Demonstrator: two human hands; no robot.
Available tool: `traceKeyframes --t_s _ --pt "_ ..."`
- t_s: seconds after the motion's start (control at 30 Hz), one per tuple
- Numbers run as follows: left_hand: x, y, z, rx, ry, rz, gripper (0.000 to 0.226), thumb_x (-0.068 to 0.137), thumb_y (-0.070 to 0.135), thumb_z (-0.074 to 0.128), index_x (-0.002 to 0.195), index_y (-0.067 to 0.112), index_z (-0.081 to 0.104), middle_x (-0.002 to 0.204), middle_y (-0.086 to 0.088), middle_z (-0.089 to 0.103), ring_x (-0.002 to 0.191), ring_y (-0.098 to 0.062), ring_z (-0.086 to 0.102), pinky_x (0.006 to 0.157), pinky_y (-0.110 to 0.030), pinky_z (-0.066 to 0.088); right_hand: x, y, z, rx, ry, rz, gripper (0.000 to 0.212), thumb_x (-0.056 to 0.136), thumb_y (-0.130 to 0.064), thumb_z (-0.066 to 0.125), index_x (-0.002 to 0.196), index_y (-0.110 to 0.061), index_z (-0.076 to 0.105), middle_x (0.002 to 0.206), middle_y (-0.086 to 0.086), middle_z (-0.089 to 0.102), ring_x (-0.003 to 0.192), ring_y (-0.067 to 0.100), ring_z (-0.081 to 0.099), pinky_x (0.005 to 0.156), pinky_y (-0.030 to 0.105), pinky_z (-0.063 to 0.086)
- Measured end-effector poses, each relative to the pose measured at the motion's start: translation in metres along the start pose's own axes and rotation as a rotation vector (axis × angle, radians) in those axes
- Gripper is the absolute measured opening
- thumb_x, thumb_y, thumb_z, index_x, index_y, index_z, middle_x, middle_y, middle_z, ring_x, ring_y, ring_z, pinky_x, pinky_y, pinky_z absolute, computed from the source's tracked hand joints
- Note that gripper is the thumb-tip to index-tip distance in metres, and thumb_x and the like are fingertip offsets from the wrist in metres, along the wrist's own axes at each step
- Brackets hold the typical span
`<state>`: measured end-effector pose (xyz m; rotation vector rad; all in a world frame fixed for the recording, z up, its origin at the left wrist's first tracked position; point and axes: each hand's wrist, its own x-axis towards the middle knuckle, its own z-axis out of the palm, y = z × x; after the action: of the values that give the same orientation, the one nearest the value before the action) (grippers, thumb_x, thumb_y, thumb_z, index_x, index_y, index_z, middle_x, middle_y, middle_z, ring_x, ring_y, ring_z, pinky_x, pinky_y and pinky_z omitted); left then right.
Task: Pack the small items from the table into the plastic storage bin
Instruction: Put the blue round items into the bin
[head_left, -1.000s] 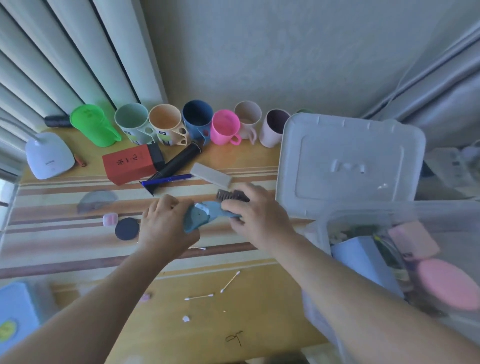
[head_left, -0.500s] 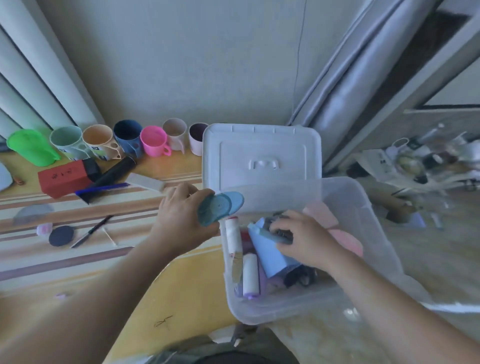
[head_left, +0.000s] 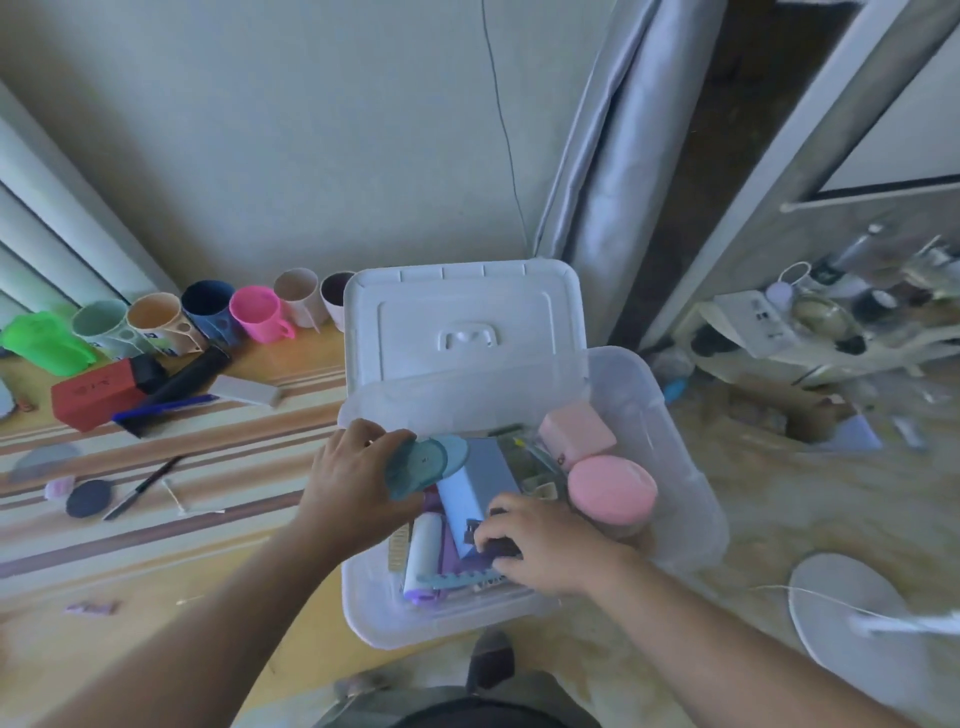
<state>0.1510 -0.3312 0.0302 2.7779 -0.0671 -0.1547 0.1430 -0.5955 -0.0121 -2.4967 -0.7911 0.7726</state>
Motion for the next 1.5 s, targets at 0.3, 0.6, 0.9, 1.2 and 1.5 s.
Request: traceKeyframes --t_s 0.3,0.6,0.9,1.2,1.5 --pt "-0.002 0.016 0.029 0.046 -0.083 0.013 0.069 0.065 0.058 0.068 0.130 0.039 0.057 0.120 0.003 0.054 0.109 -0.026 0.052 0.093 -0.041 0.048 0.022 0.047 -0.029 -0.044 0.277 0.335 0.047 0.098 -0.020 0.060 0.143 -0.031 0.055 0.137 0.001 0.047 0.121 0.028 0.051 0.084 0.042 0.055" --pt "0.001 0.017 0.040 0.057 -0.123 0.028 0.070 0.067 0.055 0.066 0.134 0.037 0.057 0.120 0.004 0.049 0.109 -0.024 0.050 0.094 -0.038 0.044 0.037 0.062 -0.016 -0.061 0.121 0.389 0.075 0.097 -0.023 0.056 0.164 -0.029 0.024 0.159 0.008 0.027 0.135 0.035 0.037 0.100 0.048 0.050" --pt "0.011 0.020 0.046 0.010 -0.277 0.053 0.071 0.071 0.052 0.068 0.138 0.041 0.048 0.123 0.008 0.040 0.113 -0.018 0.038 0.094 -0.028 0.041 0.035 0.019 -0.023 -0.057 0.150 0.048 0.061 0.088 -0.034 0.064 0.146 -0.020 0.052 0.145 -0.001 0.052 0.131 0.028 0.039 0.112 0.044 0.039" --pt "-0.001 0.013 0.046 -0.014 -0.238 0.089 0.076 0.075 0.045 0.069 0.147 0.038 0.043 0.133 0.009 0.043 0.120 -0.019 0.042 0.095 -0.028 0.047 0.054 -0.006 -0.017 -0.144 0.149 0.000 0.039 0.084 -0.049 0.071 0.114 -0.026 0.062 0.109 -0.002 0.066 0.103 0.030 0.054 0.083 0.043 0.049" --pt "-0.041 -0.004 0.039 0.070 0.047 0.110 0.064 0.080 0.041 0.067 0.141 0.029 0.051 0.129 -0.004 0.050 0.119 -0.030 0.049 0.095 -0.043 0.053 0.105 -0.018 -0.019 -0.207 0.322 0.119 0.058 0.075 -0.069 0.067 0.119 -0.032 0.067 0.112 -0.002 0.047 0.106 0.027 0.045 0.080 0.042 0.052"
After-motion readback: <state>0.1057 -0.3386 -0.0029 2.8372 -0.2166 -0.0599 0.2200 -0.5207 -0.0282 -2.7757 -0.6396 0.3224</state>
